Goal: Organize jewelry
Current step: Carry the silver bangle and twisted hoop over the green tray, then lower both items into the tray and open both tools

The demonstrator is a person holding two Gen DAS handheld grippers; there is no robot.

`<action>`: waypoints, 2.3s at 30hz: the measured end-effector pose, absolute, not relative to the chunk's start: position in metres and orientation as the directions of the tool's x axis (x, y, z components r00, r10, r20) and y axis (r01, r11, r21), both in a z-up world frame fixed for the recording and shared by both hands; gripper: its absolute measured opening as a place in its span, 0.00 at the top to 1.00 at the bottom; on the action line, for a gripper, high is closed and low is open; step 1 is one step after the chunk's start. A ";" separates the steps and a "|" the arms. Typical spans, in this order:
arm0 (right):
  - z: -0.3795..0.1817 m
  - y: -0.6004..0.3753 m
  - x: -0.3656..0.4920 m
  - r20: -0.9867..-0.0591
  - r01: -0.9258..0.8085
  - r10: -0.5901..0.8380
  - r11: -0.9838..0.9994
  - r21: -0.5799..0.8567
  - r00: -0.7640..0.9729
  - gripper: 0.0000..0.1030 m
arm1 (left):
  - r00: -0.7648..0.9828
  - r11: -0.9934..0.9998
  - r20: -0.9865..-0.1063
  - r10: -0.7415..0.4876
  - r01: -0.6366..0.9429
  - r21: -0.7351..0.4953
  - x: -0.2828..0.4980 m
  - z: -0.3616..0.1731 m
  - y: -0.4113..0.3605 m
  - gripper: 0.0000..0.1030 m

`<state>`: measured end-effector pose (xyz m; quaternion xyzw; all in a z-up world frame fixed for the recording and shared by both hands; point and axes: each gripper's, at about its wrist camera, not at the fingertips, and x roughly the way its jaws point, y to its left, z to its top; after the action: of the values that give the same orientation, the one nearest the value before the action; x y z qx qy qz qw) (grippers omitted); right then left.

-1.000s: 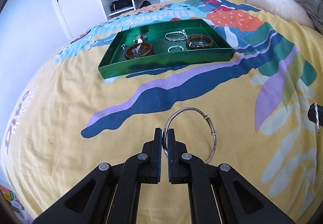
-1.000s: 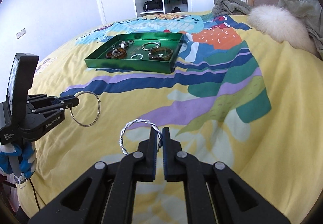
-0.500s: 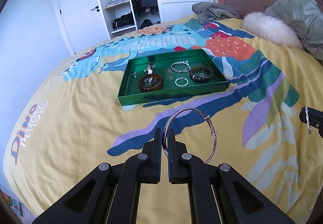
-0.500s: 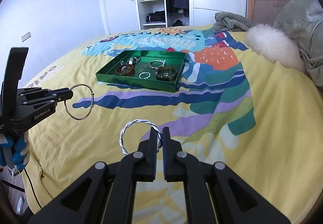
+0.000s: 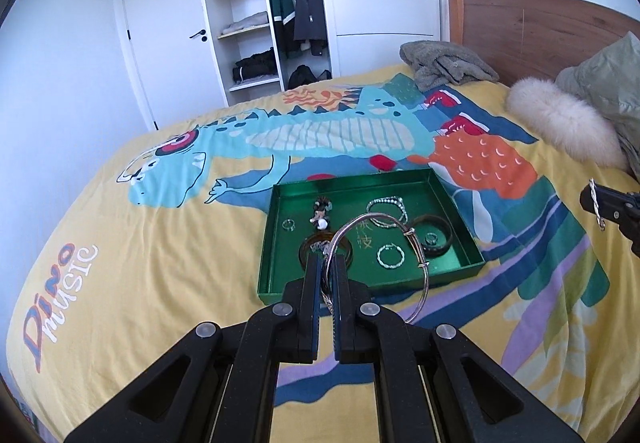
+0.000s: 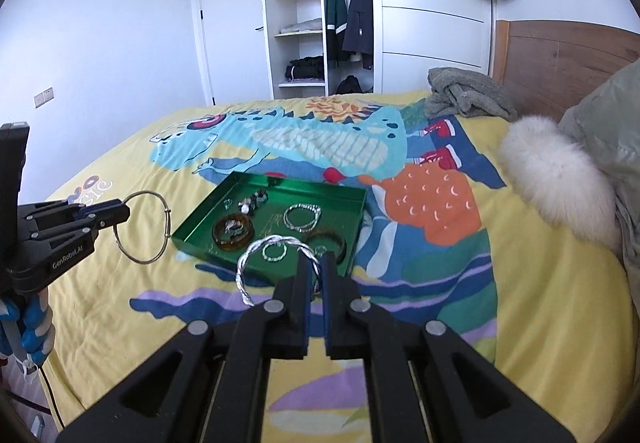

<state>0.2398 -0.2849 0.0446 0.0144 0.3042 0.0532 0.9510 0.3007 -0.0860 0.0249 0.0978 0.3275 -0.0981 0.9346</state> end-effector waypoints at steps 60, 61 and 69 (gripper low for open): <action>-0.127 -0.257 0.528 -0.819 -0.179 0.006 0.977 -0.119 0.574 0.95 | 0.564 0.969 -0.823 -0.063 0.232 0.085 0.524 -0.131 -0.156 0.95; -0.127 -0.256 0.527 -0.819 -0.180 0.003 0.976 -0.123 0.574 0.95 | 0.561 0.969 -0.825 -0.063 0.233 0.085 0.524 -0.132 -0.156 0.95; -0.121 -0.257 0.523 -0.810 -0.176 0.002 0.976 -0.125 0.587 0.91 | 0.562 0.971 -0.823 -0.079 0.231 0.065 0.523 -0.126 -0.151 0.94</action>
<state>0.5228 -0.2566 -0.1206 -0.0965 0.4516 0.0504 0.8855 0.5225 -0.1514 -0.1258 0.0828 0.4595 -0.0881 0.8799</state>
